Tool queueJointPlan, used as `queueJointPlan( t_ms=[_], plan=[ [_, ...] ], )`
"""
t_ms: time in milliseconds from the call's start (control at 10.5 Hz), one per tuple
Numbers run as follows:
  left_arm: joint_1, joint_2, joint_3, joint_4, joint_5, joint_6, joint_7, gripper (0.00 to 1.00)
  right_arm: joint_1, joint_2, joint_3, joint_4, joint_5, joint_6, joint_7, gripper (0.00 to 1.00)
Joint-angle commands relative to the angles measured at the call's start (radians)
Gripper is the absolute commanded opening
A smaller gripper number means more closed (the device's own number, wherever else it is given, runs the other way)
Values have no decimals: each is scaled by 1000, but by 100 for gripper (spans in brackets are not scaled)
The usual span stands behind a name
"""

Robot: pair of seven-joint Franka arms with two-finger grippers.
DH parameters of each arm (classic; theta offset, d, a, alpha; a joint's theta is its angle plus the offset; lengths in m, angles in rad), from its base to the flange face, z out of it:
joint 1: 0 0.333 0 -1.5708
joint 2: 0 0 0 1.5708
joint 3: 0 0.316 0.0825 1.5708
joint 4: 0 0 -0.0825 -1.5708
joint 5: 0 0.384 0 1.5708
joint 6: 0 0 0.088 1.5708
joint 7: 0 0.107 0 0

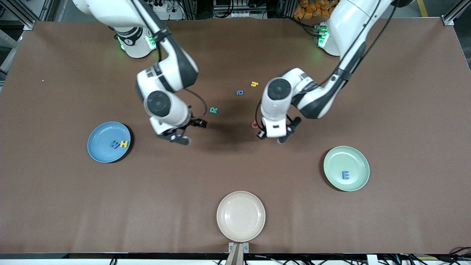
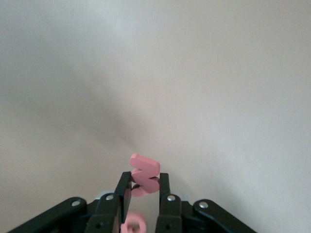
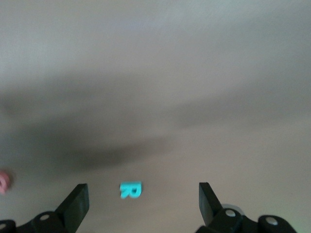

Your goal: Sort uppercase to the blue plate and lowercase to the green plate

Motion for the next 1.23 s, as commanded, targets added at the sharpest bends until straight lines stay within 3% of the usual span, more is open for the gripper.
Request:
queueJointPlan(
  t_ms=[0,190,570,1044,1139],
  plan=[
    [102,-7,-11,10,22,-25,207,0,80,-40,-8,-92,-20,76,-11,100],
    [186,5,-10,11,22,-25,404,0,132,-39,-8,-182,-34,220,-8,100],
    [339,14,-8,26,24,-25,731,0,169,-40,-9,-270,-39,308,4,100],
    [380,98,65,102,24,-22,1000,0,175,-11,-13,-294,-39,362,38,100],
    [380,98,65,100,24,-22,1000,30,186,-4,-13,-299,-39,415,90,100]
  ],
)
